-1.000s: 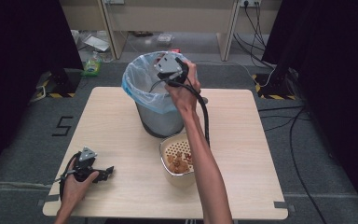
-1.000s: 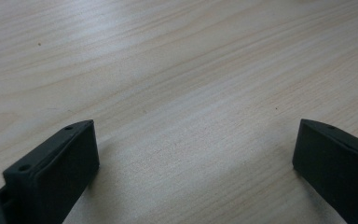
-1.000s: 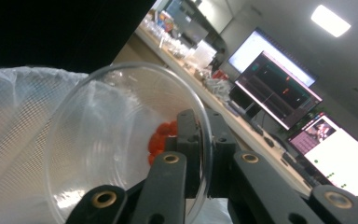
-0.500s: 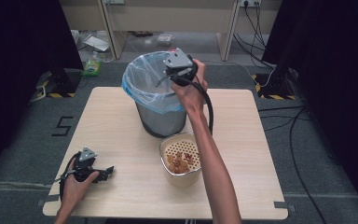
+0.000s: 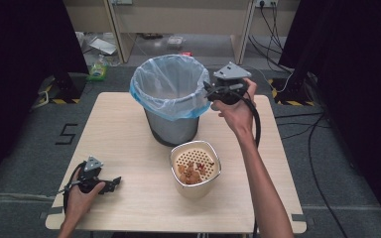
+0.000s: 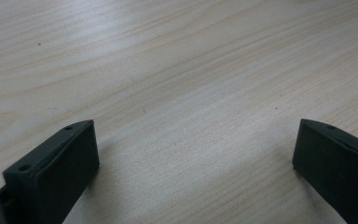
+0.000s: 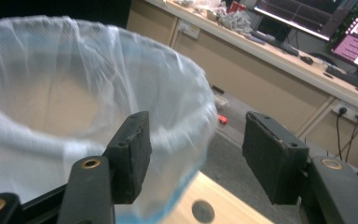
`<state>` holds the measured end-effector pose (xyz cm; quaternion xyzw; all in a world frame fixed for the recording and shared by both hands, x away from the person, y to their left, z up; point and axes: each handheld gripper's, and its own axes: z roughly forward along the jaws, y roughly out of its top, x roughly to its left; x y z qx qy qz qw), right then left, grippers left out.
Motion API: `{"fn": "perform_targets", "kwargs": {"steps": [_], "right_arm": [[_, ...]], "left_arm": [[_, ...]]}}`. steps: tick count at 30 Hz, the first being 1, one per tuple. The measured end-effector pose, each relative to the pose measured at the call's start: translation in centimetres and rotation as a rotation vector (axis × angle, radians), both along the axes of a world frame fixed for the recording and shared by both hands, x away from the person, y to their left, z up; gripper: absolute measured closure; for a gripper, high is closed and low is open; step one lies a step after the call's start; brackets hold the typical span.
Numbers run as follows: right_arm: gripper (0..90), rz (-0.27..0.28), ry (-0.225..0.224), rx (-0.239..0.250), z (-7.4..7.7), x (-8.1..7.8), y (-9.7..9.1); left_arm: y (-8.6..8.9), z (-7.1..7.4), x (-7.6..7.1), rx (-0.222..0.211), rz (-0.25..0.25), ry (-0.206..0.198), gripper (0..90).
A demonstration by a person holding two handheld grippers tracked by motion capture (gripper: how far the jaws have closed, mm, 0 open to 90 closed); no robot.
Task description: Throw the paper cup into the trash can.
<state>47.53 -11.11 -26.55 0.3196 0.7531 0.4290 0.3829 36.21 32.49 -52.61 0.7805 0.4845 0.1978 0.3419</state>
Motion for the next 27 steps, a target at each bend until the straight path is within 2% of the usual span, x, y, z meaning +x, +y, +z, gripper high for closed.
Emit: {"fn": "perform_targets", "kwargs": {"steps": [2,4,7,11,20,27], "right_arm": [[39.7,-0.004,0.020,0.001,-0.4,-0.5,-0.9],[39.0,-0.012,0.019,-0.014,-0.8,-1.1,-1.8],[38.5,-0.011,0.036,0.002,-1.7,-1.9,-3.2],[37.8,-0.022,0.053,0.001,-3.2,-2.9,-4.8],[36.7,-0.049,0.113,0.018,-7.6,-5.0,-7.9],[36.0,-0.073,0.176,0.024,-11.2,-6.5,-9.7]], "left_arm": [[0.0,0.0,0.0,0.000,0.001,0.000,0.0],[0.0,0.0,0.0,0.000,0.000,0.000,0.0],[0.0,0.0,0.0,0.000,0.000,0.000,0.0],[0.0,0.0,0.0,0.000,0.000,0.000,0.0],[0.0,0.0,0.0,0.001,0.000,0.000,0.0],[0.0,0.0,0.0,0.001,0.000,0.001,0.0]]}}
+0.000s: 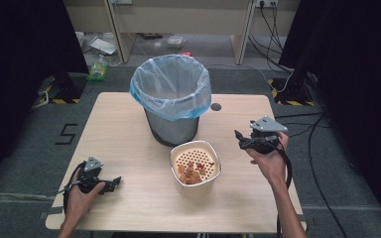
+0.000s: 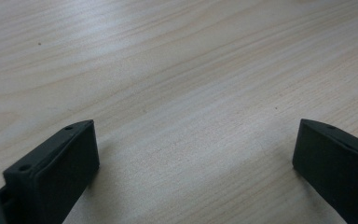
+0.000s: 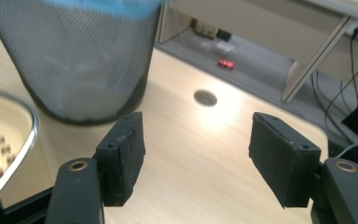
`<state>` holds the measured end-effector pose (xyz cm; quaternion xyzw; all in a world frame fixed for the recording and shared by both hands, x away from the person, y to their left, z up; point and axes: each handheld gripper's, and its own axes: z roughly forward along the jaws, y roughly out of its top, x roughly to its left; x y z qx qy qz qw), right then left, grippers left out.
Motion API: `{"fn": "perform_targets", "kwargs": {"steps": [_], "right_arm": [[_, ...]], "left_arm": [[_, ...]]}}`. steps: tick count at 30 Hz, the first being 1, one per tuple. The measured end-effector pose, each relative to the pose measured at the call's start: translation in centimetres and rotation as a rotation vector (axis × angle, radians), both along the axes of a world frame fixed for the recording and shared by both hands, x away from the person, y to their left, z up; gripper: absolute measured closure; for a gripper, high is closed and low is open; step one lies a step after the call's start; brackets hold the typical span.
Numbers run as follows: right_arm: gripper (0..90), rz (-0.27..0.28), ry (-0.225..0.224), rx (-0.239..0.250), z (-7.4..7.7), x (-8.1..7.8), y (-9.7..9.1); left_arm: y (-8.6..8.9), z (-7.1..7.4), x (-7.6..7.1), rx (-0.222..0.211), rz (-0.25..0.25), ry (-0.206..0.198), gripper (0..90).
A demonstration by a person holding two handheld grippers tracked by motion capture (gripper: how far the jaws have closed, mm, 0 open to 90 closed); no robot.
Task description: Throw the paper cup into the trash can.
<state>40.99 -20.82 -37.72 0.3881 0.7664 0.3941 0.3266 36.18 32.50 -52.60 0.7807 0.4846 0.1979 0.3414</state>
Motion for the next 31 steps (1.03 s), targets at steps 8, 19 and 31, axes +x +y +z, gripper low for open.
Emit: {"fn": "perform_targets", "kwargs": {"steps": [8,19,31], "right_arm": [[34.2,-0.015,0.039,0.002,-3.4,-1.6,-0.8],[33.3,-0.025,0.153,0.010,-8.7,-3.4,-1.4],[31.2,-0.027,0.247,-0.031,-11.0,-3.7,-1.0]], "left_arm": [[0.0,0.0,0.0,0.000,0.001,0.000,0.0],[0.0,0.0,0.0,0.000,0.000,0.000,0.0],[0.0,0.0,0.0,0.000,0.000,0.000,0.0]]}}
